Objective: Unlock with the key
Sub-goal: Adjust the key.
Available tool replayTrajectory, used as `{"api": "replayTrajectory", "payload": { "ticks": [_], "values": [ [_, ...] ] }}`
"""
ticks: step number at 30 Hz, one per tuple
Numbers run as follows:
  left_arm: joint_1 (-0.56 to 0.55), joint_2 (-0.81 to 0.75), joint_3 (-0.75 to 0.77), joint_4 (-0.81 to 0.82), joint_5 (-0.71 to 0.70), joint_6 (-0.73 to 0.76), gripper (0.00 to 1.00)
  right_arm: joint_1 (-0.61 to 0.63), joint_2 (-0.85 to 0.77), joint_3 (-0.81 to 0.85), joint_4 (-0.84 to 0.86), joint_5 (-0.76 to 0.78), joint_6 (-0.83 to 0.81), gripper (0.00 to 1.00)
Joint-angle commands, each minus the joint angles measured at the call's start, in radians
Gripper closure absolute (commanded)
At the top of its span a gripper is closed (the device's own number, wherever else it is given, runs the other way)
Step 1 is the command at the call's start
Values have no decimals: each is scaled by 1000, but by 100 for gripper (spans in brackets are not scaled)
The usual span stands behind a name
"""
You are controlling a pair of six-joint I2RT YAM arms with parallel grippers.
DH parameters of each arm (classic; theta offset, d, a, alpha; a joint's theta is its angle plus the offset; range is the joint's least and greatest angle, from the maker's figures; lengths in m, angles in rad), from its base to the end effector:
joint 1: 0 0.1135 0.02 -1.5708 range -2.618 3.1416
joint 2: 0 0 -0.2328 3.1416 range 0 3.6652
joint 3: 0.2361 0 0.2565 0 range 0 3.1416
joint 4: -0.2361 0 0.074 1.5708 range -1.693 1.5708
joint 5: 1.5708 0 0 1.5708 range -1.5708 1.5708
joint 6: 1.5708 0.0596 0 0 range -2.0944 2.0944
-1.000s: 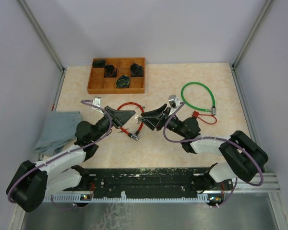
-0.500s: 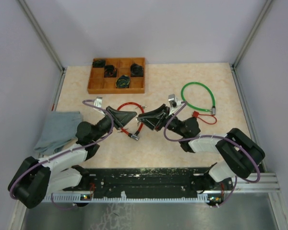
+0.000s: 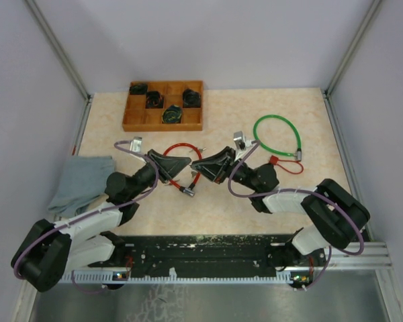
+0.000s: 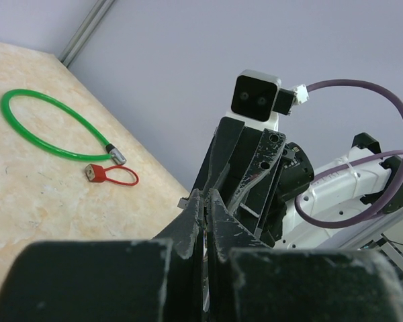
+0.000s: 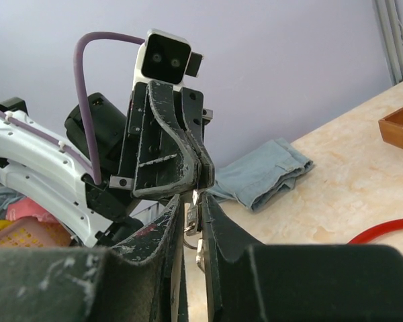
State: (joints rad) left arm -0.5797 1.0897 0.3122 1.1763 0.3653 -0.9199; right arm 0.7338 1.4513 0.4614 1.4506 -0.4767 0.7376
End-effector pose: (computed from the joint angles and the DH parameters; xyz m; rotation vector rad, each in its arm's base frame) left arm 0.1988 -0.1556 0.2380 0.1362 1.3400 -1.5077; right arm 0.1993 0.2165 0.2255 -0.4769 1.2240 1.5441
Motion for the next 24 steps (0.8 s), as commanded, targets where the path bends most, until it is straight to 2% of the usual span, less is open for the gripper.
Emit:
{"api": "replayTrajectory", "payload": {
  "ticks": [1,14,24],
  "values": [
    [6,-4,-11,76,21,4,100,15,6,53,36,-22,10,84],
    [6,-8,-30,112,18,-3,100,24,9,48,26,-30,17,86],
    [6,-19,-41,106,-9,5,100,29,6,46,42,-53,26,100]
  ]
}}
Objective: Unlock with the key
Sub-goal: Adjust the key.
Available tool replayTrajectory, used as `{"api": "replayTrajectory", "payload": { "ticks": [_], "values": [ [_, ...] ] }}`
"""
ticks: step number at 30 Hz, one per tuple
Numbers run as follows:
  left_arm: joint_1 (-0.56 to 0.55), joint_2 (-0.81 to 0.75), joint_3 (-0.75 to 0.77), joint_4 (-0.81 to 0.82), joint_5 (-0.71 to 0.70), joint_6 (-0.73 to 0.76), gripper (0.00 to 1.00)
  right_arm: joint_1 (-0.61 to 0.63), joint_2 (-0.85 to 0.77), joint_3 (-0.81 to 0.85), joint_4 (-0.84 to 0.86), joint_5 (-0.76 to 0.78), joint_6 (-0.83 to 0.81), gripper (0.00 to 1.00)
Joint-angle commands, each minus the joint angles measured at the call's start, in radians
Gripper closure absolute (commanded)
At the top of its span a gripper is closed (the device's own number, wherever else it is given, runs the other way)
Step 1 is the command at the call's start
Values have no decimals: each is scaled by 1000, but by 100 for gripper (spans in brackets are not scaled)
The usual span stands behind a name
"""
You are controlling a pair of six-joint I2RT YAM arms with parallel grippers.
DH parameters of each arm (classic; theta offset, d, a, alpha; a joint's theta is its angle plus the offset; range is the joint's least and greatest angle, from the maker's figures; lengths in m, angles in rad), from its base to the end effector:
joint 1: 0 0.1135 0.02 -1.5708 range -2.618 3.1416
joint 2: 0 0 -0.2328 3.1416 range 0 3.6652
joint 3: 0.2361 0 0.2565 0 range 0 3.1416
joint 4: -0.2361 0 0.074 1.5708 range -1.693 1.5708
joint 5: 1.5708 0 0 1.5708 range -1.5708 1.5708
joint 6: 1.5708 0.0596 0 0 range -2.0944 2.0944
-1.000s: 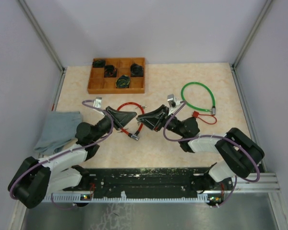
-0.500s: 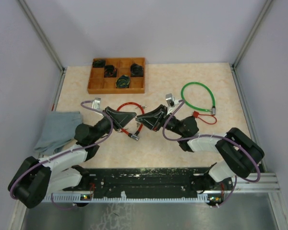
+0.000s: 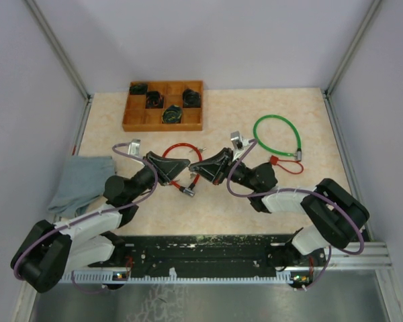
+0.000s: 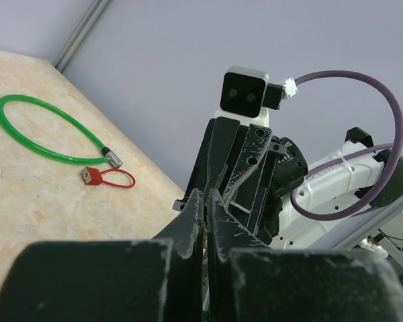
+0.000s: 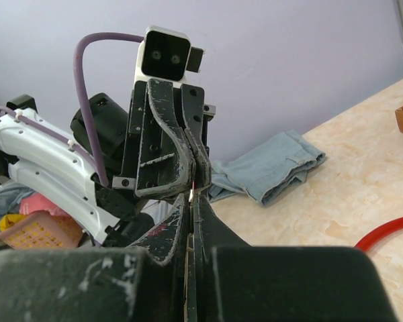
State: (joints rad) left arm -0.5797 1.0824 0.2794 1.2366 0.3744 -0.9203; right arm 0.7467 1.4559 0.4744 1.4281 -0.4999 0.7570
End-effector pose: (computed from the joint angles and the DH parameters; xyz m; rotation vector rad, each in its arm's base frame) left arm 0.1927 -0.1522 0.2357 0.1544 1.3040 -1.5174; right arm 0.1976 0.2218 0.2253 -0.4978 1.2467 1.5810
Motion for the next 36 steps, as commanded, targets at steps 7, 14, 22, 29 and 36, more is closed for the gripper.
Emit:
{"api": "replayTrajectory", "payload": {
  "ticks": [7,14,22,29,36],
  "values": [
    [6,-18,-19,64,-27,3,100,31,6,47,56,-39,10,92],
    [6,-69,-31,34,-49,18,100,40,9,47,49,-34,11,90],
    [6,-49,-26,45,-46,15,100,43,4,61,33,-52,15,90],
    [6,-29,-28,69,-46,5,100,43,3,54,49,-63,18,90],
    [6,-38,-38,67,-65,8,100,44,-11,32,62,-53,16,85]
  ]
}}
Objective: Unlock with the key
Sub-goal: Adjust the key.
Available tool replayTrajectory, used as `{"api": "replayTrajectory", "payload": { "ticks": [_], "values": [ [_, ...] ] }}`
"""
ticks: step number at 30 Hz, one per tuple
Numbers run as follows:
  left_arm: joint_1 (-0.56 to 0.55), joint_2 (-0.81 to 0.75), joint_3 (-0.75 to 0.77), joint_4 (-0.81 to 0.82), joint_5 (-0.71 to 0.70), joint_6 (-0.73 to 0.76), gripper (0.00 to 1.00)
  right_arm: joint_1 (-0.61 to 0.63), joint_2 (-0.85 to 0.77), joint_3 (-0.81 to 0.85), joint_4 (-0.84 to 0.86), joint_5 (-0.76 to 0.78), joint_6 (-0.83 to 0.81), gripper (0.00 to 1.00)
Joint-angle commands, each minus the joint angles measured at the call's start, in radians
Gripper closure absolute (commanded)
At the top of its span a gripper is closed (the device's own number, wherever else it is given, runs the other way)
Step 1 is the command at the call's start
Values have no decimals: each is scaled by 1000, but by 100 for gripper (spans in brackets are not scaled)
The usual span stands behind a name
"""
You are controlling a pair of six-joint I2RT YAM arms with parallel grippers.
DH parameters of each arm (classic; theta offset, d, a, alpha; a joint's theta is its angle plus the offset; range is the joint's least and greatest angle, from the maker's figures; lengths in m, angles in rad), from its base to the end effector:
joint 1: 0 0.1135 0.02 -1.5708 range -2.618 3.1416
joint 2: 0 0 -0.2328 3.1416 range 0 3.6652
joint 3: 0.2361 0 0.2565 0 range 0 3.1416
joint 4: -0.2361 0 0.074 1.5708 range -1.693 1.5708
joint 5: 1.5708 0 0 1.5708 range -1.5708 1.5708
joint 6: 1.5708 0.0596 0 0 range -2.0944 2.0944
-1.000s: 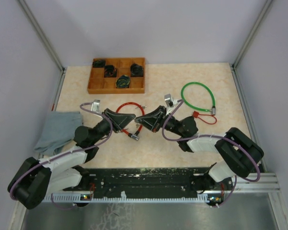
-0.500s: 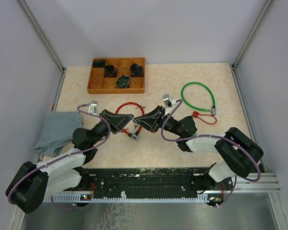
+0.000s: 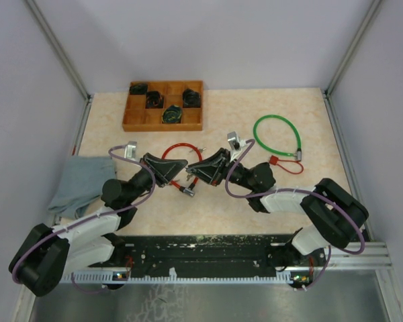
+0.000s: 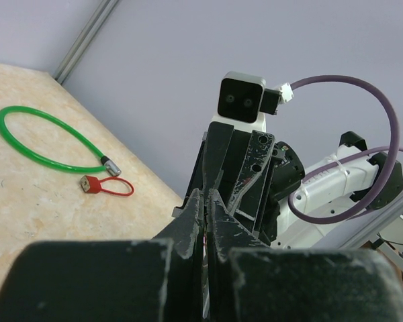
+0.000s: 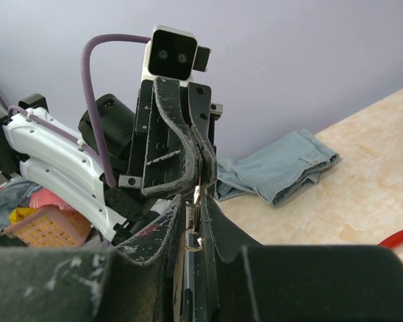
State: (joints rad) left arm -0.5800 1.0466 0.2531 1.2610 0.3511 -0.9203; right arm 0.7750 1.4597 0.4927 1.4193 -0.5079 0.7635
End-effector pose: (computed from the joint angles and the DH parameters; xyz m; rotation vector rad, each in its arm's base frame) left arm 0.1872 -0.1471 0.2379 0.1401 1.2629 -1.5110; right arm 0.1930 0.2296 0.2287 -0.5229 1.2407 1.6141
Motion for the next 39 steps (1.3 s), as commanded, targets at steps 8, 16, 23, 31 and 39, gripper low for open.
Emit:
{"api": "replayTrajectory", "payload": {
  "ticks": [8,16,23,31,39],
  "values": [
    [6,-10,-27,44,-69,8,100,15,-24,0,80,-43,13,82],
    [6,-35,-46,49,-99,6,100,15,-15,-6,79,-46,17,82],
    [6,-14,-46,81,-89,-7,100,15,3,9,82,-59,29,82],
    [6,6,-44,105,-77,-18,100,15,46,26,141,-69,64,83],
    [6,24,-40,108,-56,-27,100,15,39,21,163,-67,69,95]
  ]
}}
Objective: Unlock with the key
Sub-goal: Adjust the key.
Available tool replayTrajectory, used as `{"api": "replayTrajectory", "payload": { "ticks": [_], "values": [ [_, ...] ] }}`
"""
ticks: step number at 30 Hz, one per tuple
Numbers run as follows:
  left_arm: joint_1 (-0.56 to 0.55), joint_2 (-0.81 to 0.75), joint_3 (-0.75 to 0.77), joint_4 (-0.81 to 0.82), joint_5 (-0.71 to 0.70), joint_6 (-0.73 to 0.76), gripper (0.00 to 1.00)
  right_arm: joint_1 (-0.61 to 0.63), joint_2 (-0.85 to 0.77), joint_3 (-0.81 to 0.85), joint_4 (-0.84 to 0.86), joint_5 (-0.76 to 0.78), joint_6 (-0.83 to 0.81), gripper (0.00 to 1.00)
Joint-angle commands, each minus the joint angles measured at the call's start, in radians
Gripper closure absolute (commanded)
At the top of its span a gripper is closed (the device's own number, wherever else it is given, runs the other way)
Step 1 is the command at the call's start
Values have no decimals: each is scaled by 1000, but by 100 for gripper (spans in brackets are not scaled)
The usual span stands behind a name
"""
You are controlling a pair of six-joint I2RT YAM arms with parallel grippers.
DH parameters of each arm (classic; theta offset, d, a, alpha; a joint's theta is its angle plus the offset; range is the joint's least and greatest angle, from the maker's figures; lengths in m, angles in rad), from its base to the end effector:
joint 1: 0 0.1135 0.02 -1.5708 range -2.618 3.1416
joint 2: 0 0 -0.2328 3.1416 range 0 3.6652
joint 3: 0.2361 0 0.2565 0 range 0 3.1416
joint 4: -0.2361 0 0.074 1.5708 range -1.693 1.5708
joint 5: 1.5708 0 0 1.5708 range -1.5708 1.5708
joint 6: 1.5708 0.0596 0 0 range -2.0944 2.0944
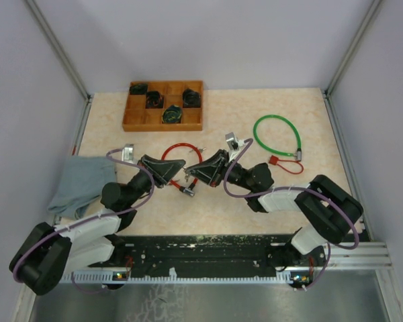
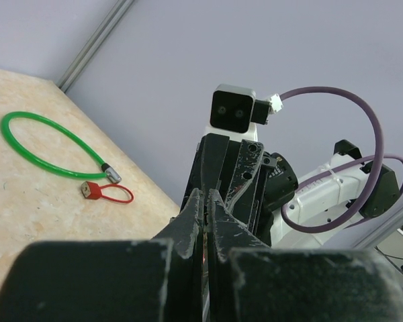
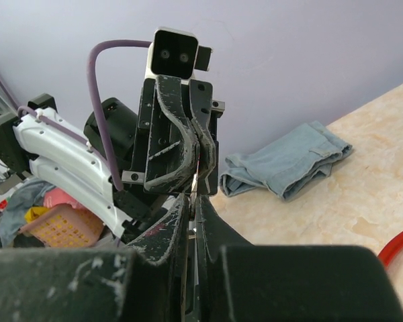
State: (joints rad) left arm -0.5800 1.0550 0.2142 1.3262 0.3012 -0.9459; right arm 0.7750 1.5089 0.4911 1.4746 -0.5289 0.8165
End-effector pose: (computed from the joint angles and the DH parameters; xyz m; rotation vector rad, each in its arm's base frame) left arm 0.1844 -0.1419 0.2313 0.0789 1.2394 -1.5121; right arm 0.1935 0.2316 0.2205 -0.5166 1.2588 1.6679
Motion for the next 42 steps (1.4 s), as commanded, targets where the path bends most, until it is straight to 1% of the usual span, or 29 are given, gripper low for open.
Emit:
{"api": "replayTrajectory", "payload": {
  "ticks": [1,5,6,7,11,12,15,17,20,24,27,29,31,35,40,42],
  "values": [
    [5,20,-1,46,-5,-3,100,15,-10,22,107,-46,14,99],
    [5,24,-4,46,-10,1,100,15,-12,16,99,-46,-2,100],
    [5,20,-5,38,-15,6,97,14,-16,13,92,-46,-7,100],
    [6,15,-4,18,-20,11,90,14,-23,12,79,-44,-15,100],
    [5,-33,2,-97,-51,42,72,4,-72,-6,-13,-17,-54,100],
    [5,-50,7,-140,-61,53,66,-1,-88,-13,-35,-11,-66,100],
    [5,-111,46,-344,-98,88,49,-18,-142,-31,-121,11,-102,100],
    [6,-144,90,-521,-126,116,43,-26,-181,-39,-226,29,-134,100],
    [6,-178,167,-780,-182,143,35,-31,-235,-47,-340,58,-188,100],
    [6,-196,288,-1110,-252,191,18,-34,-296,-61,-443,102,-238,100],
    [6,-197,342,-1290,-300,192,10,-33,-334,-70,-497,125,-262,100],
    [6,-199,363,-1391,-334,177,2,-34,-357,-75,-534,140,-280,100],
    [6,-205,379,-1452,-342,172,1,-34,-378,-81,-564,156,-293,100],
    [6,-242,369,-1522,-313,189,0,-34,-417,-106,-593,191,-301,100],
    [6,-335,267,-1492,-335,169,0,-34,-431,-114,-640,222,-306,100],
    [6,-342,263,-1495,-338,155,0,-34,-431,-107,-656,229,-307,100]
  ]
}}
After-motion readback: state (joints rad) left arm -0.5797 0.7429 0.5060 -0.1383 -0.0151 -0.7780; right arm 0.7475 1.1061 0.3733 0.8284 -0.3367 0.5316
